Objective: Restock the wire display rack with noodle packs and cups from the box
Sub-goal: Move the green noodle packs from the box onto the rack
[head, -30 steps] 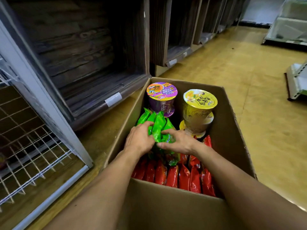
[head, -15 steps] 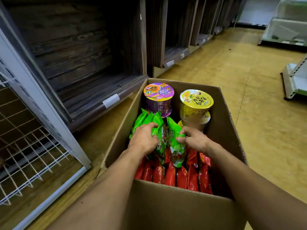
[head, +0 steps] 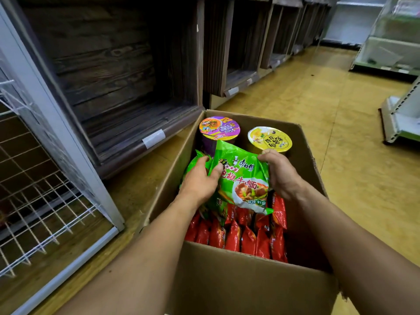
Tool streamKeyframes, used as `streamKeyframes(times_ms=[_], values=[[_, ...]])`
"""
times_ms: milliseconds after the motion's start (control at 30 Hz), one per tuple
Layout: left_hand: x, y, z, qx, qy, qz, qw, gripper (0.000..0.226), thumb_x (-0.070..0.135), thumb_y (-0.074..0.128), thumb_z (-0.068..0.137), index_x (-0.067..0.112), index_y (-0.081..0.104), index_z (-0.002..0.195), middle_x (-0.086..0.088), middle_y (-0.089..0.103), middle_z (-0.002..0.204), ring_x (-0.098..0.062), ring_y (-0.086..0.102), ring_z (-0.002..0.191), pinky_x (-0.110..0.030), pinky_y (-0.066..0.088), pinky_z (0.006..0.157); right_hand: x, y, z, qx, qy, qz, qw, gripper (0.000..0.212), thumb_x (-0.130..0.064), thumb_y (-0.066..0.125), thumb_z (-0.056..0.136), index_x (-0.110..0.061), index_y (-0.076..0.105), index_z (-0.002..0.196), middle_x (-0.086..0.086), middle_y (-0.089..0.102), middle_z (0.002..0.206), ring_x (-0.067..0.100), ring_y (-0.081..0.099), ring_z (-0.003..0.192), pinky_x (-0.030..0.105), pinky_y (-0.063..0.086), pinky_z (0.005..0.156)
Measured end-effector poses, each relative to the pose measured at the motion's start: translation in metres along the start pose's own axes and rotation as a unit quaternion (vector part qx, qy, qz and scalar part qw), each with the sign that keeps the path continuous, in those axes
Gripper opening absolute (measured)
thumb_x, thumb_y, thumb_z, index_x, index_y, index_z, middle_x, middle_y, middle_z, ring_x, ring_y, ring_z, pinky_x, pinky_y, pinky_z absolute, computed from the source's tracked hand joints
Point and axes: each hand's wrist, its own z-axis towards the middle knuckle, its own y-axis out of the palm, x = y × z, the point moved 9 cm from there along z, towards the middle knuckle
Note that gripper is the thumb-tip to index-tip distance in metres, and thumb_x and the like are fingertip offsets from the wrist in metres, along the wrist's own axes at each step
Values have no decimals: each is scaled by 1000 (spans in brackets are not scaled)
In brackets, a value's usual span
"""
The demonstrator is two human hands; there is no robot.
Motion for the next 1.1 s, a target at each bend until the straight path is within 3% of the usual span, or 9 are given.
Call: streamKeyframes(times_ms=[100,267,367,467,567,633,833,1000,1100], values=[[-1,3,-1,-20,-15,-98,995,69,63,62,88,24,46,144,-1,66,130,-22,64,117,-43,49,106,0,18,-1,-30,15,28,999,16,-15,63,82,-21,54,70,5,55,72,23,60,69,33,48,68],[-6,2,-6,-58,-56,-257,963,33,30,72,93,13,65,121,-6,77,107,-23,75,95,-41,59,90,1,35,-4,-66,32,12,997,13,-21,71,89,-17,59,90,10,69,89,25,70,80,38,56,76],[-15,-5,-7,-35,-68,-290,954,31,24,70,95,10,65,122,-10,77,108,-27,75,95,-42,60,87,8,40,-4,-90,61,-12,994,48,-24,81,77,-19,58,119,13,72,113,28,73,98,42,59,80],[-19,-13,-6,-1,-69,-307,949,33,26,67,97,9,62,125,-12,75,111,-26,74,96,-43,59,88,14,45,-7,-92,79,-36,992,28,-19,66,95,-12,63,121,13,75,111,31,72,105,47,56,95],[-22,-16,-6,-2,-72,-316,946,39,31,67,96,10,61,128,-9,76,111,-26,74,98,-48,58,93,11,41,-7,-56,54,-40,996,21,-26,57,102,-9,69,107,10,78,98,25,75,90,38,60,81],[-22,-15,-6,-15,-78,-316,945,40,37,66,95,12,62,126,-7,77,109,-26,75,98,-50,57,95,2,36,-5,-23,16,-40,999,25,-30,59,101,-9,70,101,13,78,95,31,74,89,41,60,82],[-14,-4,-11,-62,-97,-307,945,42,49,59,97,15,66,119,-3,78,103,-23,74,97,-44,55,98,-25,17,-9,108,-76,-161,978,59,-57,57,96,1,68,92,20,75,86,34,71,78,52,57,79],[-10,-7,-10,-60,-92,-319,941,36,46,47,103,19,66,118,-1,77,108,-20,74,100,-41,56,95,-27,11,-10,102,-70,-140,982,48,-55,49,100,-14,68,82,-4,68,60,7,65,50,21,53,55],[-9,-9,-7,-42,-81,-318,944,40,45,46,105,16,63,126,-2,76,111,-20,73,102,-39,56,92,-20,12,-6,82,-45,-80,992,41,-51,54,100,-13,70,95,0,76,71,13,73,61,28,60,64]])
